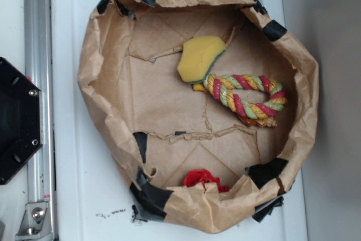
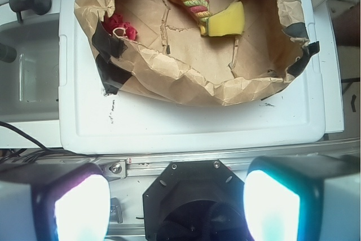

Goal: Grab the green sponge.

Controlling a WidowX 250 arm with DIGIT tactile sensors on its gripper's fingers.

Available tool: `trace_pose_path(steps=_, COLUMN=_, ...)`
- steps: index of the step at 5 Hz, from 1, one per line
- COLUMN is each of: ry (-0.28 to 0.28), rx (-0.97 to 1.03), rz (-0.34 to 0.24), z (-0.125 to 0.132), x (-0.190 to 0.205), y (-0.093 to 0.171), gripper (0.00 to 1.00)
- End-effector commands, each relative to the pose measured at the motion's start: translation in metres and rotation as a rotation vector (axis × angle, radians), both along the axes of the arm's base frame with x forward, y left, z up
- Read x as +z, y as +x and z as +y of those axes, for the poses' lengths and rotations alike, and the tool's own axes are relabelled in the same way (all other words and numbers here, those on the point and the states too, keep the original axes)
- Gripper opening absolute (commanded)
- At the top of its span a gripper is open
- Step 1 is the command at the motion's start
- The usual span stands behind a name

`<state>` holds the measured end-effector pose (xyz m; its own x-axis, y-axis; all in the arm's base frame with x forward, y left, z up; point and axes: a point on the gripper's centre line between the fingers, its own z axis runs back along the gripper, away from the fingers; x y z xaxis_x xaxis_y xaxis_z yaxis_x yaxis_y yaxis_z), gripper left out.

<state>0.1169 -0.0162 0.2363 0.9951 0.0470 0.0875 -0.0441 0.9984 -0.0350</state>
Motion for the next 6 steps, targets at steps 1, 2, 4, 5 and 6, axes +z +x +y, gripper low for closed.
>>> trace_pose_path(steps=1, ry=0.0, rx=0.0, rz=0.0, z=0.0, x=0.0, y=0.0, gripper=1.0)
trace_pose_path(steps=2, ry=-0.087, rx=0.245, rz=-0.094, z=0.007, x=0.011, y=0.05, gripper=1.0)
trace_pose_path(steps=4, ry=-0.181, rx=0.637, rz=-0.196, z=0.036, x=-0.025, y=0.13, gripper=1.0)
trace_pose_path(steps=5, ry=-0.122, rx=0.766, rz=-0.132, z=0.056, x=-0.077, y=0.14, gripper=1.0)
trace_pose_path(steps=6, ry=-0.04, rx=0.789, rz=-0.091, z=0.076, x=-0.121, y=0.146, gripper=1.0)
